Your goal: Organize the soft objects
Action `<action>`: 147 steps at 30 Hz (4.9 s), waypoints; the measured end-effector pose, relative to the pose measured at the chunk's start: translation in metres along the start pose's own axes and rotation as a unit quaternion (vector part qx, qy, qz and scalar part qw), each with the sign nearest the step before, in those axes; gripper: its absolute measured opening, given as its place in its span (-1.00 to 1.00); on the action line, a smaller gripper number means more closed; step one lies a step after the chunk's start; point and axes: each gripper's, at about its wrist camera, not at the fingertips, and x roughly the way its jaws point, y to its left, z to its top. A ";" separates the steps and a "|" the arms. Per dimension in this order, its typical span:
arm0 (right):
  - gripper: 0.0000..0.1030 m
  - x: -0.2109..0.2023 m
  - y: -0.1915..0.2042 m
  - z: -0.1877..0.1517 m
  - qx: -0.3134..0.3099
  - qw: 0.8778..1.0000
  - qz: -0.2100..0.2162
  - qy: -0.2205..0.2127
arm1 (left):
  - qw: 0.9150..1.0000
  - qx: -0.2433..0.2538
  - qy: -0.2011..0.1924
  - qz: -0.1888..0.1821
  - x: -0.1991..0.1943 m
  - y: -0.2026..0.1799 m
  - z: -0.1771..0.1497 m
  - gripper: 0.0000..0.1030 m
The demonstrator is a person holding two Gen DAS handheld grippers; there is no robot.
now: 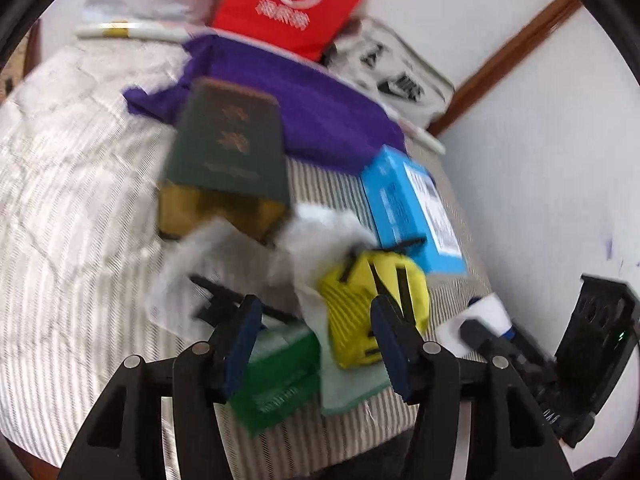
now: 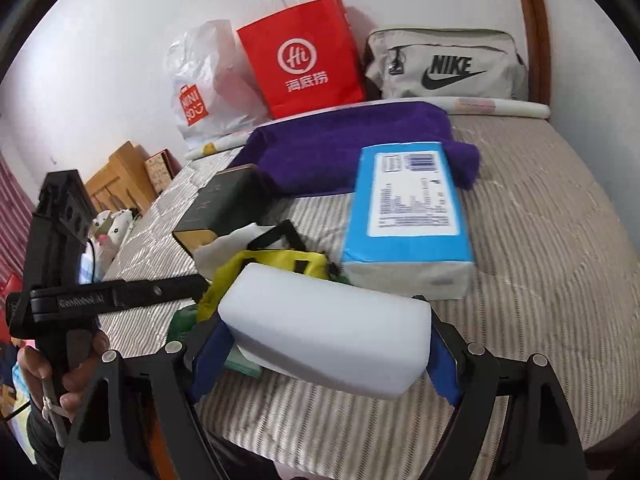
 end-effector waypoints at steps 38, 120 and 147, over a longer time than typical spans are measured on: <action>0.60 -0.014 0.006 0.007 -0.050 0.997 -0.058 -0.017 | 0.995 0.000 -0.098 -0.033 -0.077 0.013 0.043 -0.87; 0.88 0.247 -0.091 0.239 -0.072 0.991 -0.060 0.093 | 0.996 -0.005 0.018 0.084 0.141 0.064 0.282 -0.39; 0.89 0.167 -0.052 0.211 -0.087 0.993 -0.036 0.069 | 0.998 0.040 0.015 0.044 0.073 0.057 0.208 -0.05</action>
